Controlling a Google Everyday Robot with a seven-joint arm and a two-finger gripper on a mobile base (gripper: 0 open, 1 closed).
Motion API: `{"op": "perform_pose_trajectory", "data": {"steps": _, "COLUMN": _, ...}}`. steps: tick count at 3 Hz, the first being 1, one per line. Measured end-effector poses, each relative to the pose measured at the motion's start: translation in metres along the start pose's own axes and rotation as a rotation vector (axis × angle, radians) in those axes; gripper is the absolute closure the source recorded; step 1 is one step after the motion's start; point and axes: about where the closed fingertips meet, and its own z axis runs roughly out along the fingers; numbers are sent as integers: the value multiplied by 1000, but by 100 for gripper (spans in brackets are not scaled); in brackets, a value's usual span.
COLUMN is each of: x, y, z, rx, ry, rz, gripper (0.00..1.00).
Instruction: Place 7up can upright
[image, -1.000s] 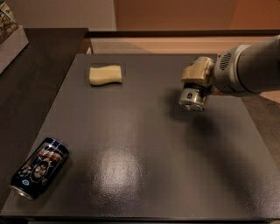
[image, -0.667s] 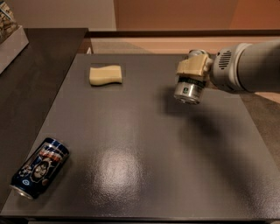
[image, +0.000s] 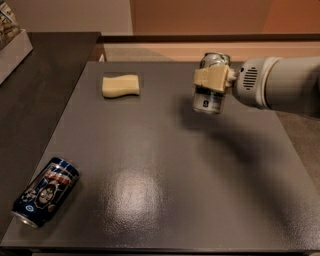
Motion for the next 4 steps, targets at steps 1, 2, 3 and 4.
{"op": "perform_pose_trajectory", "data": {"steps": 1, "x": -9, "y": -2, "z": 5, "rx": -13, "ry": 81, "rz": -185, "gripper": 100}}
{"op": "perform_pose_trajectory", "data": {"steps": 2, "x": -14, "y": -2, "z": 11, "rx": -35, "ry": 195, "rz": -346, "gripper": 100}}
{"op": "perform_pose_trajectory", "data": {"steps": 3, "x": -15, "y": -1, "z": 15, "rx": -54, "ry": 308, "rz": -441, "gripper": 100}}
{"op": "perform_pose_trajectory", "data": {"steps": 4, "x": -19, "y": 3, "z": 19, "rx": -65, "ry": 375, "rz": -463, "gripper": 100}}
